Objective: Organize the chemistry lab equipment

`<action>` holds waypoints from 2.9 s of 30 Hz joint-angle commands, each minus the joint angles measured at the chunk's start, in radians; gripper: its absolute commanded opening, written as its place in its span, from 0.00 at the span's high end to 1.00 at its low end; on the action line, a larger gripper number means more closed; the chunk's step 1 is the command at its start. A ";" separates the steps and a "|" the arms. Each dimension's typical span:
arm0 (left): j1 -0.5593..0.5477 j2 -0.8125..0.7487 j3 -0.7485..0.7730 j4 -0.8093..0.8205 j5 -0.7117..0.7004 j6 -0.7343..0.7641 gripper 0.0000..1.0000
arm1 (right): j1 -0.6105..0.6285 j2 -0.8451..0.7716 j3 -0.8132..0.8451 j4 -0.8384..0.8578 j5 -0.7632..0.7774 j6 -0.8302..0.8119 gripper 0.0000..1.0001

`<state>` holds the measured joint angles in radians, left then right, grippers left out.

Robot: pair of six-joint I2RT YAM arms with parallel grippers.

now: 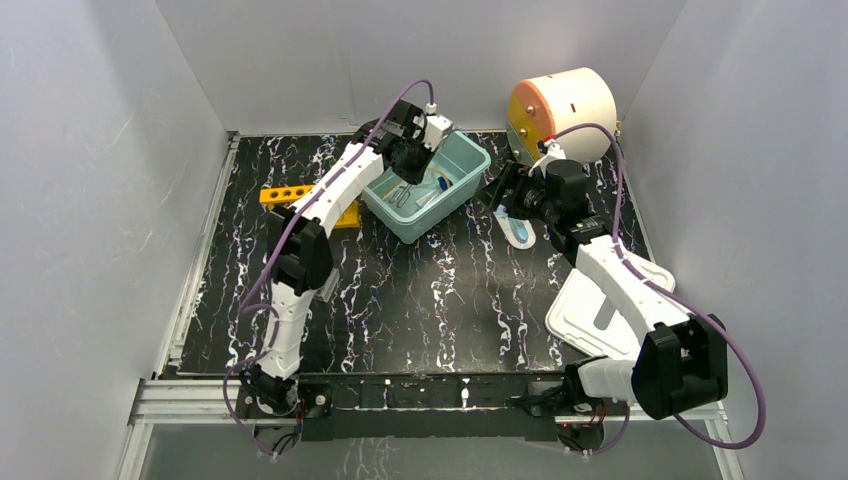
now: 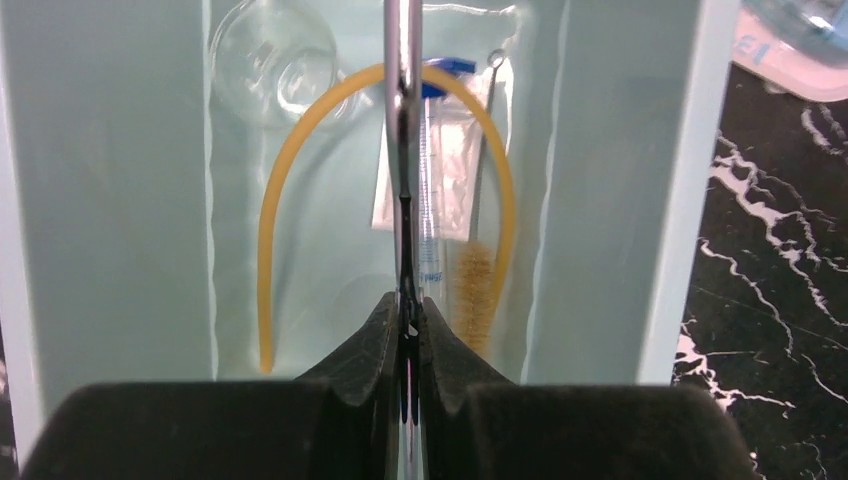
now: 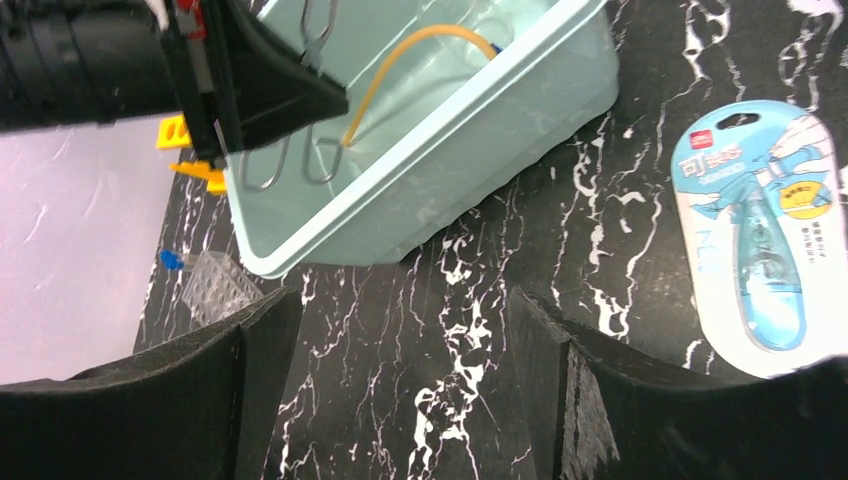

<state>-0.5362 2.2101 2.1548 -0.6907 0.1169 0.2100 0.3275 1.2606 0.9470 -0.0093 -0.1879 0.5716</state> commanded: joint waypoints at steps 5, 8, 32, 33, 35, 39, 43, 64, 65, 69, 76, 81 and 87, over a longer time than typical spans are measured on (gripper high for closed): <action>0.018 0.086 0.137 -0.046 0.199 0.057 1.00 | -0.004 0.018 0.041 0.011 -0.097 -0.043 0.17; 0.018 0.096 0.103 -0.037 0.202 0.044 1.00 | -0.004 0.012 0.038 0.011 -0.094 -0.047 0.17; 0.015 0.192 0.084 -0.051 0.161 0.047 0.86 | -0.005 -0.029 0.018 -0.042 -0.016 -0.036 0.17; 0.013 0.193 0.093 -0.048 0.174 0.032 0.83 | -0.005 -0.028 0.019 -0.044 -0.013 -0.036 0.17; 0.014 0.190 0.113 -0.048 0.190 0.013 0.80 | -0.004 -0.026 0.021 -0.046 -0.006 -0.038 0.17; 0.014 0.167 0.133 -0.046 0.228 -0.013 0.76 | -0.005 -0.027 0.027 -0.055 0.009 -0.039 0.17; 0.014 0.127 0.136 -0.040 0.233 -0.028 0.73 | -0.005 -0.033 0.024 -0.062 0.028 -0.037 0.16; 0.030 -0.409 -0.124 0.096 -0.095 -0.294 0.15 | -0.044 -0.059 0.143 -0.492 0.329 0.021 0.15; 0.035 -0.428 -0.146 0.095 -0.088 -0.322 0.12 | -0.045 -0.061 0.148 -0.503 0.321 0.008 0.15; 0.042 -0.562 -0.256 0.089 -0.065 -0.372 0.02 | -0.053 -0.054 0.154 -0.570 0.361 0.000 0.15; 0.043 -0.929 -0.682 0.253 -0.059 -0.378 0.02 | -0.062 0.013 0.199 -0.725 0.355 0.060 0.17; 0.041 -1.160 -0.953 0.364 0.076 -0.379 0.02 | -0.066 0.013 0.162 -0.782 0.385 0.103 0.17; 0.036 -1.237 -1.143 0.438 0.153 -0.455 0.02 | -0.072 0.045 0.149 -0.840 0.382 0.069 0.16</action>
<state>-0.4973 0.9825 1.0966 -0.3408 0.1913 -0.1856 0.2634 1.2839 1.0981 -0.7864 0.1734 0.6506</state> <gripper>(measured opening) 0.983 0.839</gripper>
